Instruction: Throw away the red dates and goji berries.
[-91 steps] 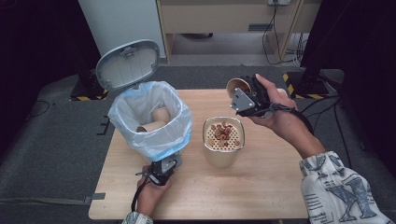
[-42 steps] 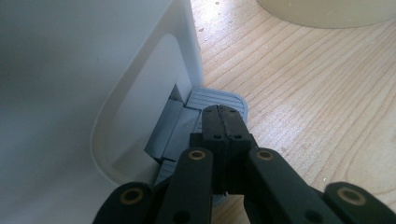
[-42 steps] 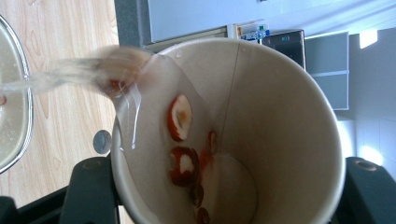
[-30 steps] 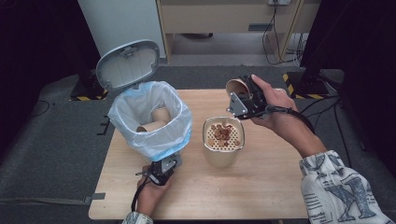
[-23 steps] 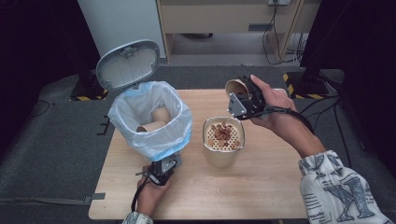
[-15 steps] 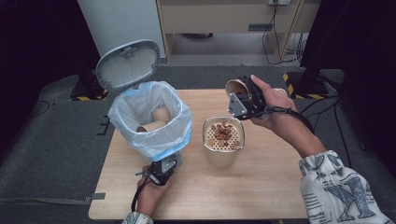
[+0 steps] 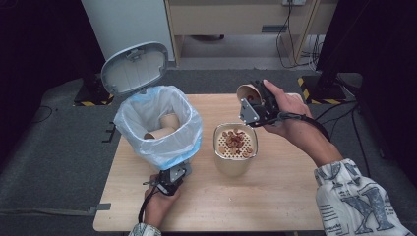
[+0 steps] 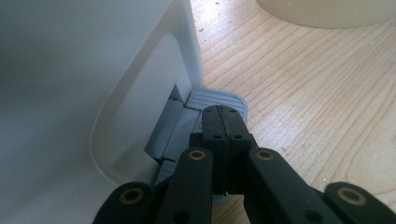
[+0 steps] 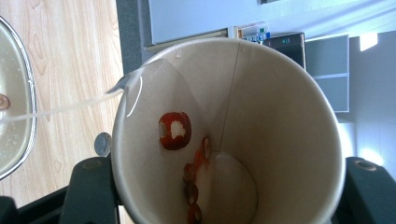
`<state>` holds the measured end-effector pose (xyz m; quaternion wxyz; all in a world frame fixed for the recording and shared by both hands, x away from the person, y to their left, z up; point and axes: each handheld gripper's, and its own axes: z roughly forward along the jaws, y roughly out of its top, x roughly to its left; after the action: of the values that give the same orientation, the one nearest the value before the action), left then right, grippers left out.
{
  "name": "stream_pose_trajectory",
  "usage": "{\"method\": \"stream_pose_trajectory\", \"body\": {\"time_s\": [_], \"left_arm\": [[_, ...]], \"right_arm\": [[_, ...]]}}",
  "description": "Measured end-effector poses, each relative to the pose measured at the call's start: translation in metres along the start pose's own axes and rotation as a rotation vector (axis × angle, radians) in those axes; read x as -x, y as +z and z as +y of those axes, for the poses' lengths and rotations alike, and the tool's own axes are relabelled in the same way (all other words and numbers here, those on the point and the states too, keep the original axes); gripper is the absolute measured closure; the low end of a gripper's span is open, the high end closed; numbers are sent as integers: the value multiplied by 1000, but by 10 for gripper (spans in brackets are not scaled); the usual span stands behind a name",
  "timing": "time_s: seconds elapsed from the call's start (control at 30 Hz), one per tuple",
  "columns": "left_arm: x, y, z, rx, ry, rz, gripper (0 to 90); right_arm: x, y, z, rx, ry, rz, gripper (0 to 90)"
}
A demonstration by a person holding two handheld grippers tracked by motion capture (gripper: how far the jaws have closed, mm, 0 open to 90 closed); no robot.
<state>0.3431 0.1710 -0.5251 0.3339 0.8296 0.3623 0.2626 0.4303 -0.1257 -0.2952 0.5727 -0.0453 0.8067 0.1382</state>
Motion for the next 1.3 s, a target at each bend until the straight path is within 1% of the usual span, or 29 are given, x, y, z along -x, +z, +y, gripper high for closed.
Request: {"method": "stream_pose_trajectory", "body": {"time_s": [0.17,0.33,0.57,0.8,0.97,1.1,1.3], "left_arm": [[0,0,0,-3,2,1,892],[0,0,0,-4,1,2,892],[0,0,0,-2,2,0,892],[0,0,0,-1,2,2,892],[1,0,0,-2,2,4,892],[0,0,0,0,0,2,892],[0,0,0,1,2,3,893]], "right_arm": [[0,0,1,1,-1,-2,348],[1,-1,1,-1,-14,-2,348],[0,-2,1,-4,-9,-1,349],[0,-1,1,-8,-14,1,349],[1,-1,0,-12,-25,-3,350],[2,-1,2,-16,-55,-13,350],[1,-1,2,-20,-61,-13,350]]}}
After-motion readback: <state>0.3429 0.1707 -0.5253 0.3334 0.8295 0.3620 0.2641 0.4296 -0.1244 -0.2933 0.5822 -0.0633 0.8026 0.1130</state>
